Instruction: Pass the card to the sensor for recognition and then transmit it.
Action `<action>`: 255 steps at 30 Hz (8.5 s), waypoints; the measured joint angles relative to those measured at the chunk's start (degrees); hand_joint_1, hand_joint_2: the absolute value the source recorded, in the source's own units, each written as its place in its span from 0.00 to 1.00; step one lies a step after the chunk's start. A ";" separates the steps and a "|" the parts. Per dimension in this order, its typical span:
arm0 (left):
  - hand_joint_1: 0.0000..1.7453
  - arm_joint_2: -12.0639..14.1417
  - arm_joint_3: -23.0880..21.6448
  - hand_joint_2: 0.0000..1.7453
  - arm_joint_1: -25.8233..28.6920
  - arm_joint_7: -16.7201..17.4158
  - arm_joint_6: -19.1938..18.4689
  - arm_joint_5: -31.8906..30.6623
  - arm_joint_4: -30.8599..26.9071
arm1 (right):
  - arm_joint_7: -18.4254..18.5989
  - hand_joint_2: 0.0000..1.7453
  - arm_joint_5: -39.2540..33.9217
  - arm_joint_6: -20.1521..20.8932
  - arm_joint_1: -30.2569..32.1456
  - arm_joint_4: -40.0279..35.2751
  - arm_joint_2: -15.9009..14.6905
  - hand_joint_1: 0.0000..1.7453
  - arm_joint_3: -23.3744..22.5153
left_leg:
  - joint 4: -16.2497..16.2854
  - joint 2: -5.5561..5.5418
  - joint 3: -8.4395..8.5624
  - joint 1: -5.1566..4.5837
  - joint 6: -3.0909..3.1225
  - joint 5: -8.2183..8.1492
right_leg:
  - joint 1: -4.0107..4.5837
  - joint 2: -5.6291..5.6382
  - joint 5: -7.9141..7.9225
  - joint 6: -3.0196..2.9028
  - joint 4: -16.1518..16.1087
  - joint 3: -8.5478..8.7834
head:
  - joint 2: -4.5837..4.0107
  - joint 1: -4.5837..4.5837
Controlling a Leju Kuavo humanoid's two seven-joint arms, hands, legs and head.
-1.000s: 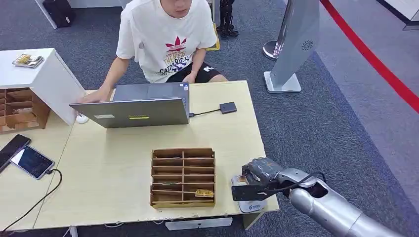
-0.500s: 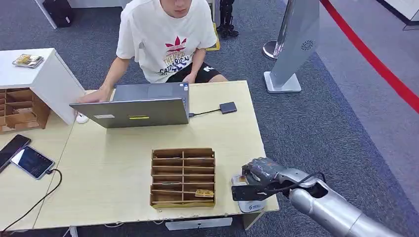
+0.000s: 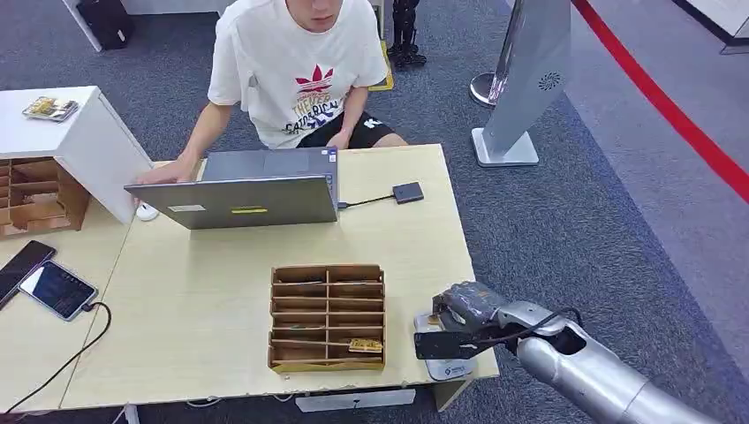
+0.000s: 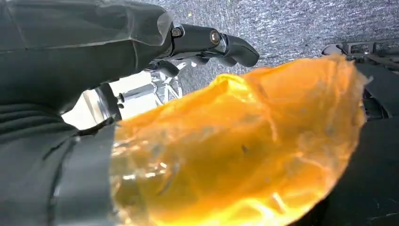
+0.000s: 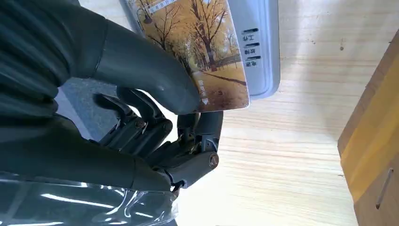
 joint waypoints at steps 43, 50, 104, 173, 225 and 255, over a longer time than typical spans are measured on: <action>0.00 0.00 0.00 0.00 0.03 -0.77 0.13 1.36 0.00 | -0.15 1.00 -0.31 -8.92 4.70 -2.71 2.34 1.00 -6.95 | 0.01 -0.01 -0.06 0.00 0.00 0.00 | 0.00 -0.01 0.01 0.01 0.00 -0.05 | 0.00 -0.02; 0.00 -0.02 0.00 0.00 0.07 -1.29 0.39 2.23 0.00 | -0.57 1.00 0.44 -12.92 7.87 -9.15 4.59 1.00 -14.33 | 0.01 -0.04 -0.14 0.00 0.00 0.00 | 0.00 -0.02 0.00 0.02 0.00 -0.10 | 0.00 0.02; 0.00 -0.02 -7.65 0.00 -3.10 1.77 -0.77 -6.36 0.00 | 6.64 1.00 0.57 -13.75 -18.24 -1.80 34.46 1.00 -19.74 | 0.00 0.02 -0.33 0.02 0.00 0.18 | 0.03 0.06 0.09 -0.05 0.12 -0.34 | 0.00 0.00; 0.00 -0.02 -5.35 0.00 -1.33 -1.73 1.33 -0.13 -0.04 | -9.11 1.00 -11.32 -12.00 3.00 -17.57 32.06 1.00 -13.02 | 0.00 0.04 -0.44 0.02 0.04 0.14 | 0.03 0.08 0.09 -0.05 0.07 -0.50 | 0.00 0.00; 0.00 0.00 -4.66 0.00 -1.25 -1.44 0.44 1.14 -0.02 | 5.38 1.00 24.59 -21.42 3.46 -5.99 28.15 0.52 -5.57 | 0.00 0.04 -0.46 0.02 0.04 0.14 | 0.03 0.08 0.09 -0.05 0.07 -0.50 | 0.00 0.02; 0.00 0.00 -4.66 0.00 -1.25 -1.16 0.61 1.84 -0.02 | 5.51 1.00 25.05 -20.41 3.56 -3.06 27.96 0.40 -6.34 | 0.00 0.04 -0.46 0.02 0.04 0.14 | 0.03 0.08 0.09 -0.05 0.07 -0.50 | 0.00 0.02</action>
